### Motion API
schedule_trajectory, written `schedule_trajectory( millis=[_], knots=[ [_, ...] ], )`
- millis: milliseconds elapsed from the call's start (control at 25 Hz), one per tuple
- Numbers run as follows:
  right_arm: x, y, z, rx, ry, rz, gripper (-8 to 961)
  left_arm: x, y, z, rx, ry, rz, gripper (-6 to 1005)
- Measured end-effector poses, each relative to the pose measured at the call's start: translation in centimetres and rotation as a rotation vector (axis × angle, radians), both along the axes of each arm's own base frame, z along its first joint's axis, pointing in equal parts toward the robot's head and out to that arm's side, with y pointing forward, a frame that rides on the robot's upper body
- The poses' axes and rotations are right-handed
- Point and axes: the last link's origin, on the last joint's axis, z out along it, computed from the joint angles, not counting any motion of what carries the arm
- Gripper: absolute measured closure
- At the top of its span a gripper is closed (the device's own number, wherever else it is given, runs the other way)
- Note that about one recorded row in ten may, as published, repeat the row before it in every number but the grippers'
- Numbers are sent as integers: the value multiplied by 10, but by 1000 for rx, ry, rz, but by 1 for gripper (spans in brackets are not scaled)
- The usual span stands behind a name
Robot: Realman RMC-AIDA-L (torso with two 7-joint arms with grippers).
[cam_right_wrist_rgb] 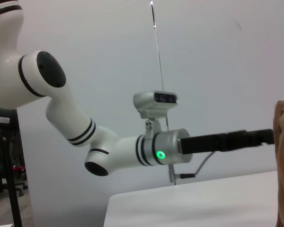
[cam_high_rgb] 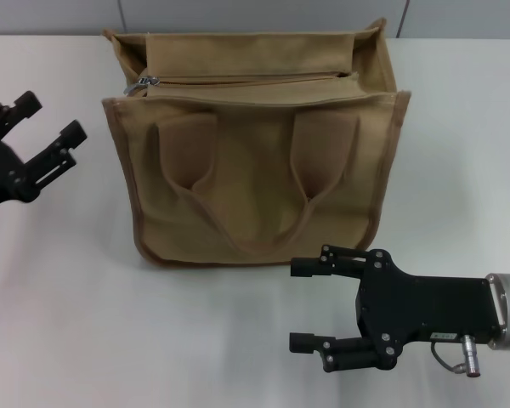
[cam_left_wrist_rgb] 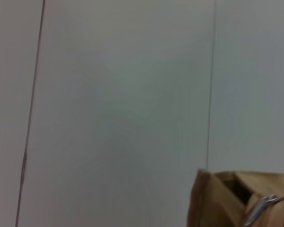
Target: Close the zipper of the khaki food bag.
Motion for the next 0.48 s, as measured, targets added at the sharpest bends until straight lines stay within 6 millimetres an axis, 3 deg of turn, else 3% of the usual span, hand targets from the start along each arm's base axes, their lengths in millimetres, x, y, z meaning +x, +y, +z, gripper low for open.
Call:
schedule_trajectory(
  millis=[240, 480],
  knots=[
    [0, -1, -1, -2, 3, -4, 163, 16, 25, -24, -55, 5, -11, 215],
    [2, -1, -3, 4, -4, -19, 165, 32, 35, -25, -17, -80, -37, 215]
  ],
)
